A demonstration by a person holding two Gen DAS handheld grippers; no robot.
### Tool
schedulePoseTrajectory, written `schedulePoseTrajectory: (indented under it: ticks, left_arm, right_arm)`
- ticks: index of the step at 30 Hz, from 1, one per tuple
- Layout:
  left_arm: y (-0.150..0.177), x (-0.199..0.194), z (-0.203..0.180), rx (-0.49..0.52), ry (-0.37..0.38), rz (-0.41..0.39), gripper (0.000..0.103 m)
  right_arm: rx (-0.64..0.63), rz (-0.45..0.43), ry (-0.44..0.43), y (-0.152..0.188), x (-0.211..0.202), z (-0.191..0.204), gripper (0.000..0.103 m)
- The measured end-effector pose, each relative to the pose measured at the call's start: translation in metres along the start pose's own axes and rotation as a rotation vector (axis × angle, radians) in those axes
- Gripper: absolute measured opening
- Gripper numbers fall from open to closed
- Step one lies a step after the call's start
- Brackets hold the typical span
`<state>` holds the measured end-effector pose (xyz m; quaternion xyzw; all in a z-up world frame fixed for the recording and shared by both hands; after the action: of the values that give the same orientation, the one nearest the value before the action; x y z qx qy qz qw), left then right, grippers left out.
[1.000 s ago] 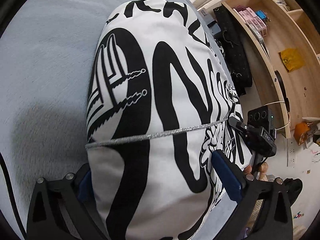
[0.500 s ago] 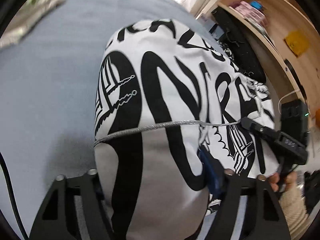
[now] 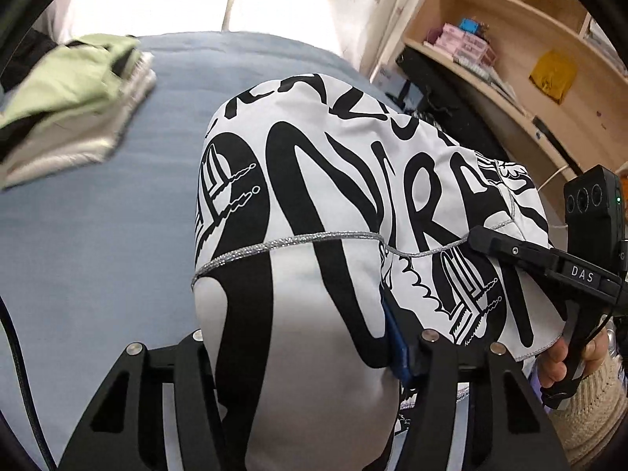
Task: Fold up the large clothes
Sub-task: 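Carry the bundle onto the stack of folded clothes with both grippers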
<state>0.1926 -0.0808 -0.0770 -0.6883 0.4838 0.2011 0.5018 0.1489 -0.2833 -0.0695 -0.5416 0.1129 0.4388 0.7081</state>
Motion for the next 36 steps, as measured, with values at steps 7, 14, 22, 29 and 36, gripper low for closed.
schedulePoseTrajectory:
  ticks: [7, 14, 22, 29, 36]
  left_arm:
    - [-0.058, -0.097, 0.057, -0.022, -0.027, -0.083, 0.057]
    - [-0.155, -0.169, 0.135, -0.02, -0.105, -0.183, 0.057]
    - [-0.301, -0.169, 0.245, -0.031, -0.17, -0.235, 0.057]
    - [-0.383, -0.108, 0.342, -0.045, -0.216, -0.207, 0.057]
    - [-0.391, -0.03, 0.407, -0.119, -0.205, -0.159, 0.064]
  right_arm:
    - [-0.073, -0.047, -0.071, -0.055, 0.006, 0.091, 0.028]
    - [-0.151, -0.085, -0.168, -0.149, 0.061, 0.182, 0.028]
    - [-0.189, -0.126, -0.233, -0.272, 0.177, 0.244, 0.028]
    - [-0.159, -0.114, -0.238, -0.336, 0.301, 0.246, 0.028]
    - [-0.098, -0.058, -0.235, -0.338, 0.409, 0.214, 0.031]
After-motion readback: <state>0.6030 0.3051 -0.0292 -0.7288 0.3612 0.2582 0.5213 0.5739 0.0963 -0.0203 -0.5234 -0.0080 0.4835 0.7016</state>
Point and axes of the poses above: each gripper's, at about its wrist camera, not at the fingertips, and x roughly the way its jaws point, z to its left, y to its underside, the point moved 7 cm from there along x, roughly the way its jaws point, and after that the axes turned 10 degrees about -x, right-handed, at the moved point
